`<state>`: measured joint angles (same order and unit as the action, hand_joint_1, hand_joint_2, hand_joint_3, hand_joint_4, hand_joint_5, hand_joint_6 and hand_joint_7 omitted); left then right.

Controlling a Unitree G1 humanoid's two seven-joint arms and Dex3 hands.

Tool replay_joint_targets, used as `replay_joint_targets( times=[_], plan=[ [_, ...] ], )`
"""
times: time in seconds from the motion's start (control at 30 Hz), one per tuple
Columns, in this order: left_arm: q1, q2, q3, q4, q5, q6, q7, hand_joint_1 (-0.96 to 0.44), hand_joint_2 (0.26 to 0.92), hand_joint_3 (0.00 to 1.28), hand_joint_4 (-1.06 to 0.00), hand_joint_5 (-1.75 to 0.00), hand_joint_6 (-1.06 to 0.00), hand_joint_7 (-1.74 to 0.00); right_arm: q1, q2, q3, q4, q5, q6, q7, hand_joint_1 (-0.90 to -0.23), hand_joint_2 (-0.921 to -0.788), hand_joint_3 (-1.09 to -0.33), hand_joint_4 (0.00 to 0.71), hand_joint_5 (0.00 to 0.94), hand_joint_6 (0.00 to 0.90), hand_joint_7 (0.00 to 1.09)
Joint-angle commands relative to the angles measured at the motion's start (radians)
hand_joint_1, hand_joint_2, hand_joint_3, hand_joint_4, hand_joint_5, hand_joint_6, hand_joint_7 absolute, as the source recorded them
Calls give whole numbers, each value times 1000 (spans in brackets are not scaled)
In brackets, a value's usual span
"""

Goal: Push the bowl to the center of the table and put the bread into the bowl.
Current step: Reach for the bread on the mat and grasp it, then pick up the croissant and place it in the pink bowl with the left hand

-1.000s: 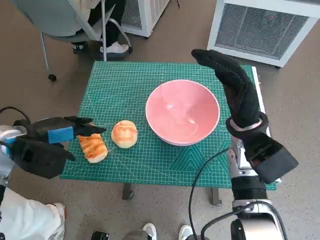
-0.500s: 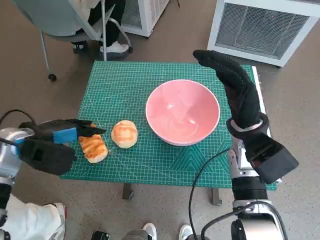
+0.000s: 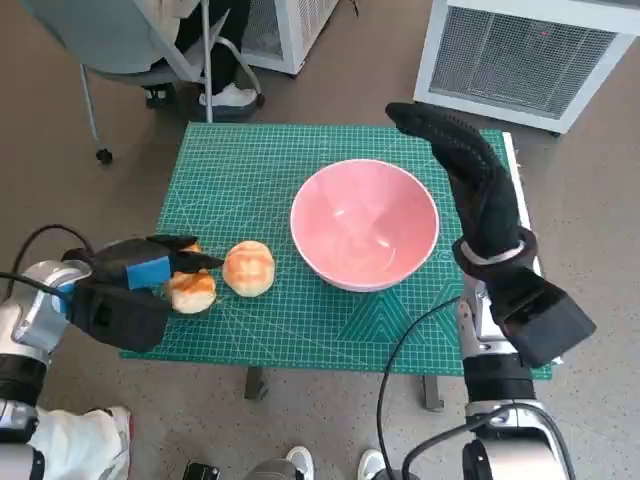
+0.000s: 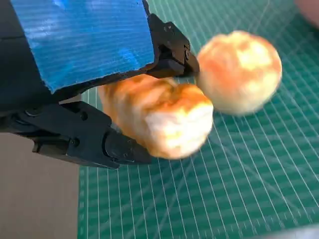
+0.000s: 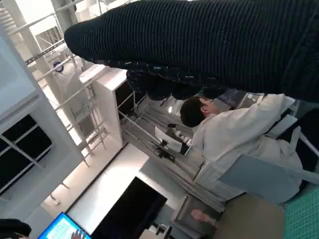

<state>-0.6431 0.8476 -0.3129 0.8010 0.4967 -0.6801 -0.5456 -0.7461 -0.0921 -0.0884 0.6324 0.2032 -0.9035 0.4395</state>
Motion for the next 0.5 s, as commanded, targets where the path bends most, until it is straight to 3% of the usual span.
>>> replay_joint_targets(
  times=[0.03,0.2,0.5],
  plan=[
    [-4,17,-4,17,21,-49,42,1,920,129,-536,-1328,-651,-1037,30,-5,-1,4,12,16,4,-586,-921,-807,311,40,-1,743],
    [-16,45,47,-9,-42,-77,33,0,920,76,-518,-1442,-818,-831,32,-5,-2,8,10,14,3,-583,-921,-809,310,41,-1,742],
    [-29,74,181,-116,-252,-68,-46,-1,921,90,-536,-1260,-737,-1106,32,-10,-3,16,10,11,6,-582,-921,-814,309,44,-1,740]
  ],
)
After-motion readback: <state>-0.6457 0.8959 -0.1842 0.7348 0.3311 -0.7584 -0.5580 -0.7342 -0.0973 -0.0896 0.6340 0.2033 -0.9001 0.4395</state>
